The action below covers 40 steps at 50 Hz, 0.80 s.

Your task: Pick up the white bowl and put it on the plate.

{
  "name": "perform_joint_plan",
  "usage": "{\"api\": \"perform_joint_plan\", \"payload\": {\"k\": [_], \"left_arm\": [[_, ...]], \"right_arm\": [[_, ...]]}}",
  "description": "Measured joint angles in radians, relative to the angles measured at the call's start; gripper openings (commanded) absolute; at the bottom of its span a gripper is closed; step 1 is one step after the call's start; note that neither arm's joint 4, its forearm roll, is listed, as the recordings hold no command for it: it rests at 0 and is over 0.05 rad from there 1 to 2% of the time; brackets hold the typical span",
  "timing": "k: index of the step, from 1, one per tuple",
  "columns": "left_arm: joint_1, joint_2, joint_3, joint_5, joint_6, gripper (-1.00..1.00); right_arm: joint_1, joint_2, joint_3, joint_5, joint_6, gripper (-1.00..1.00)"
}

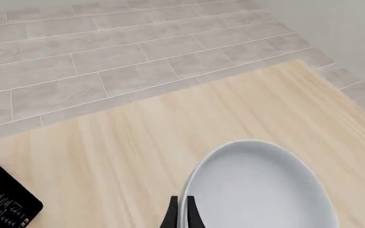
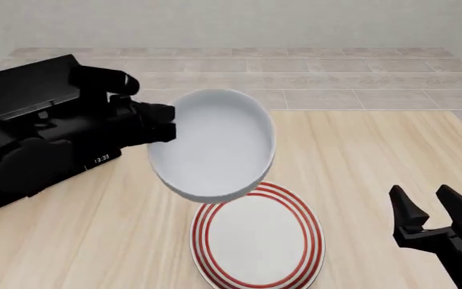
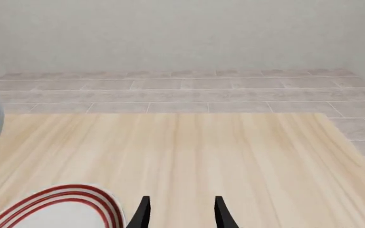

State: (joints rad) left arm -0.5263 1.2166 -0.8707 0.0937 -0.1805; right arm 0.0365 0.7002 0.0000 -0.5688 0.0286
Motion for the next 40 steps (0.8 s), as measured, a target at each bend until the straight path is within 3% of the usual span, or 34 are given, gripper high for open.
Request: {"api": "perform_joint_plan", "payload": {"k": [16, 40], "left_arm": [[-0.065, 0.13, 0.051, -0.109, -0.036, -1.0], [-0.142, 0.306, 0.099, -0.248, -0.095, -1.0]], "right_arm": [[-0.005, 0.012, 0.0, -0.012, 0.004, 1.0], [-0.019, -0.055, 0.0, 0.049, 0.002, 1.0]]}}
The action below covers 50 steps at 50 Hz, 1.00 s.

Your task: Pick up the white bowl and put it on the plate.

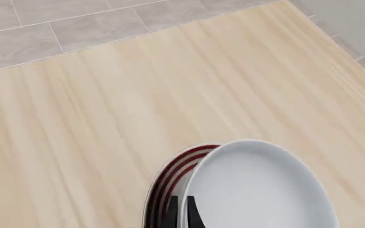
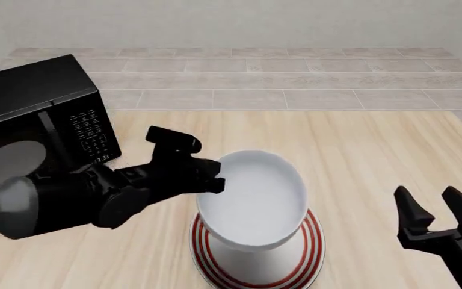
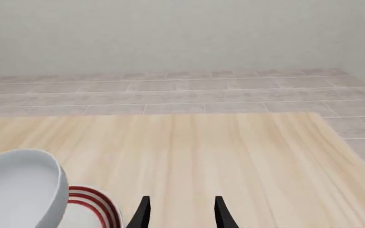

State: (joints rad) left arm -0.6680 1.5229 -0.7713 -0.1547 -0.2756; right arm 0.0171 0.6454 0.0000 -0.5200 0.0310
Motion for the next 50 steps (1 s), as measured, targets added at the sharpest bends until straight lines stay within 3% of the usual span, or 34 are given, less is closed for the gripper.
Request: {"api": "perform_joint_plan", "payload": {"k": [50], "left_arm": [[-0.029, 0.223, 0.017, -0.143, -0.001, -1.0]], "right_arm": [[-0.013, -0.054, 0.0, 0.052, 0.004, 1.0]]}}
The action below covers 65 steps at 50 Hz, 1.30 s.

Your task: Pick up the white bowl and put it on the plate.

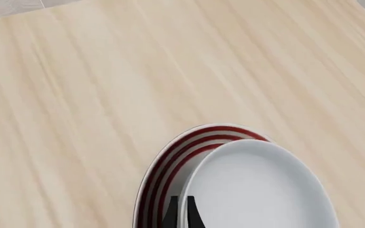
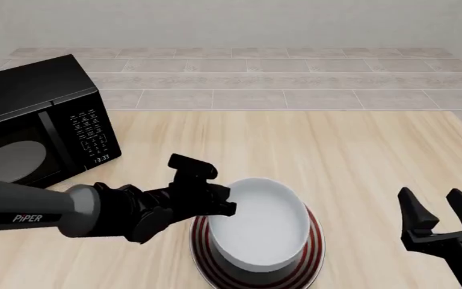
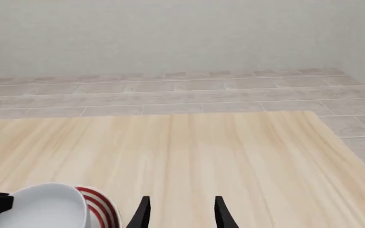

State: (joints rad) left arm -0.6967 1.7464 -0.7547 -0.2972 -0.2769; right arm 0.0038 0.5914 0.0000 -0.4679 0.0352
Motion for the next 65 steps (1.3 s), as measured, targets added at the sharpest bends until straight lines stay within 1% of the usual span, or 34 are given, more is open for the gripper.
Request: {"api": "perform_joint_plan", "payload": {"k": [18, 19, 30, 39, 56, 65], "left_arm": [[0.001, 0.027, -0.015, -0.01, 0.012, -1.0], [0.0, 0.029, -0.019, -0.009, 0.01, 1.0], [-0.02, 0.066, -0.038, -0.01, -0.01, 1.0], [-0.033, 0.061, -0.035, -0.017, -0.011, 1.0], [-0.048, -0.037, -0.003, -0.01, 0.001, 1.0], [-0.046, -0.114, 0.023, 0.002, 0.014, 1.0]], "right_arm": [[-0.001, 0.021, 0.0, -0.02, 0.003, 1.0], [-0.001, 0.022, 0.0, -0.022, 0.003, 1.0], [-0.004, 0.016, 0.0, -0.016, 0.005, 1.0], [-0.005, 0.02, 0.0, -0.018, 0.007, 1.0], [-0.004, 0.044, 0.0, -0.04, 0.007, 1.0], [-0.004, 0.011, 0.0, -0.008, 0.006, 1.0]]}}
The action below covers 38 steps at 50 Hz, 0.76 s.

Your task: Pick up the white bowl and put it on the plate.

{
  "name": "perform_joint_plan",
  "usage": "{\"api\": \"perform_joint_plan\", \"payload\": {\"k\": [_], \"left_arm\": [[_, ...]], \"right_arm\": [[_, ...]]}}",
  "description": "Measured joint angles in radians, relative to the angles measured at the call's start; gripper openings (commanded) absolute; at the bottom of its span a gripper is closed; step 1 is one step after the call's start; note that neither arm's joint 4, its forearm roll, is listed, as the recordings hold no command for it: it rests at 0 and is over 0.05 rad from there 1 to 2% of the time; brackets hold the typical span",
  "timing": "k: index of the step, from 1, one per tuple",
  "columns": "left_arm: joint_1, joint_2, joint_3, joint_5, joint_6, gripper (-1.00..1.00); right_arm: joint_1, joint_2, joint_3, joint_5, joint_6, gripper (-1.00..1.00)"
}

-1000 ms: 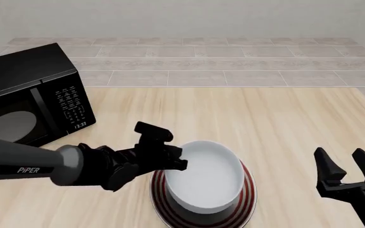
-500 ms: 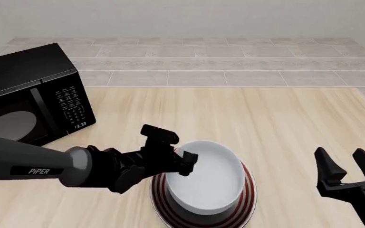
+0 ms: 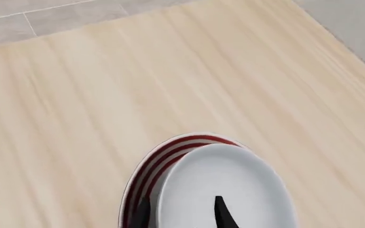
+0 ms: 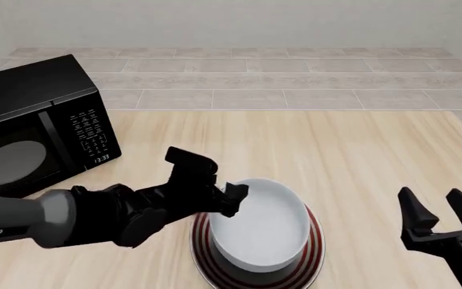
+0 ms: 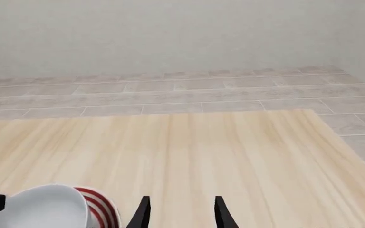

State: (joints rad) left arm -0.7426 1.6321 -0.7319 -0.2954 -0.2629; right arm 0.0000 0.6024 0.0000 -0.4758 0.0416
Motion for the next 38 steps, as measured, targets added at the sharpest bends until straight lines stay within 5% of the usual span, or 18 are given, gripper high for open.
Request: {"api": "perform_joint_plan", "payload": {"k": [19, 38], "left_arm": [[0.068, -0.284, 0.148, -0.031, 0.115, 1.0], [0.175, -0.443, 0.23, -0.027, 0.109, 1.0]], "right_arm": [[0.0, -0.03, 0.0, 0.029, -0.005, 1.0], [-0.011, 0.047, 0.0, -0.051, -0.019, 1.0]]}}
